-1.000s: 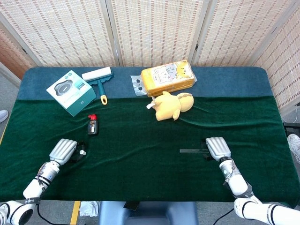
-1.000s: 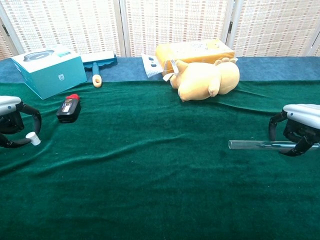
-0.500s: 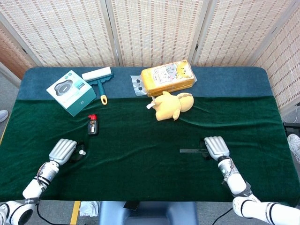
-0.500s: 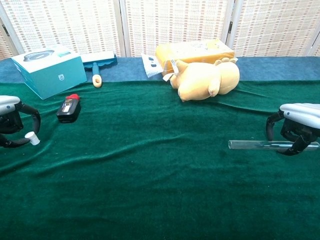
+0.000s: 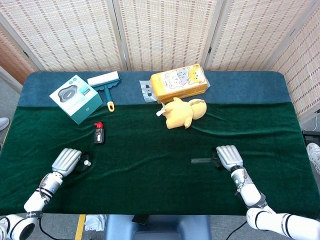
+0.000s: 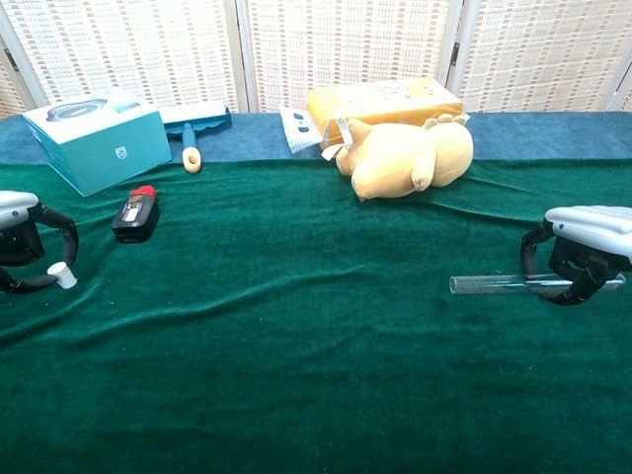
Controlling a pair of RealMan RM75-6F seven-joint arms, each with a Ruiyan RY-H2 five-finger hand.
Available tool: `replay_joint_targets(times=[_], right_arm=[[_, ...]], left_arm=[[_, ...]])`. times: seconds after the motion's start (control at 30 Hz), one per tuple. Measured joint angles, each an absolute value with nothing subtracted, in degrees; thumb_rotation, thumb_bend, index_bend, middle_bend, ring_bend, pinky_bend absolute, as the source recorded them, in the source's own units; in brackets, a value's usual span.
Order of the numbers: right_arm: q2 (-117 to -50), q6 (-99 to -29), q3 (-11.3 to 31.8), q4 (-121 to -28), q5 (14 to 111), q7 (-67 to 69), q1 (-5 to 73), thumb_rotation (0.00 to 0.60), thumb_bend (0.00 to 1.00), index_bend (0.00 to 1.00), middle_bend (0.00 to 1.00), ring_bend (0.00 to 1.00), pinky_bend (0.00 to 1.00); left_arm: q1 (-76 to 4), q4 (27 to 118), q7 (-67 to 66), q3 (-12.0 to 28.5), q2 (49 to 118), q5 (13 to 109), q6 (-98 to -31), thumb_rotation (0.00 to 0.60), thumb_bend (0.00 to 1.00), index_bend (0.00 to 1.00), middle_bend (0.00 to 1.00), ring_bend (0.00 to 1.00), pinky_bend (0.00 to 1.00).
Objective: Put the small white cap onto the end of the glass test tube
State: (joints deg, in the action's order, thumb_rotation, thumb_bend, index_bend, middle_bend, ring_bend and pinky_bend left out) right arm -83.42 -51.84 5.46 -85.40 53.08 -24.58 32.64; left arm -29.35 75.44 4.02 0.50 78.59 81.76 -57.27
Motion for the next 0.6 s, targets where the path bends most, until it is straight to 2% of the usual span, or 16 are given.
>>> replay_joint_targets(times=[0.27, 0.6], right_arm=[[-82.8, -51.9, 5.2, -86.2, 52.8, -24.4, 33.0, 0.600, 0.56, 0.56, 0.90, 0.94, 1.00], [-81.1, -54.4, 5.6, -88.3, 58.1, -19.8, 32.1, 0.600, 0.61, 0.74, 0.97, 1.00, 1.00]], left_arm=[[-29.4, 75.1, 4.2, 0.7, 78.8, 81.8, -57.3, 0.600, 0.46, 0.58, 1.00, 0.92, 0.85], [-29.7, 78.6, 8.5, 2.3, 76.0, 81.9, -58.4, 0.600, 0.46, 0.58, 1.00, 0.92, 0.85]])
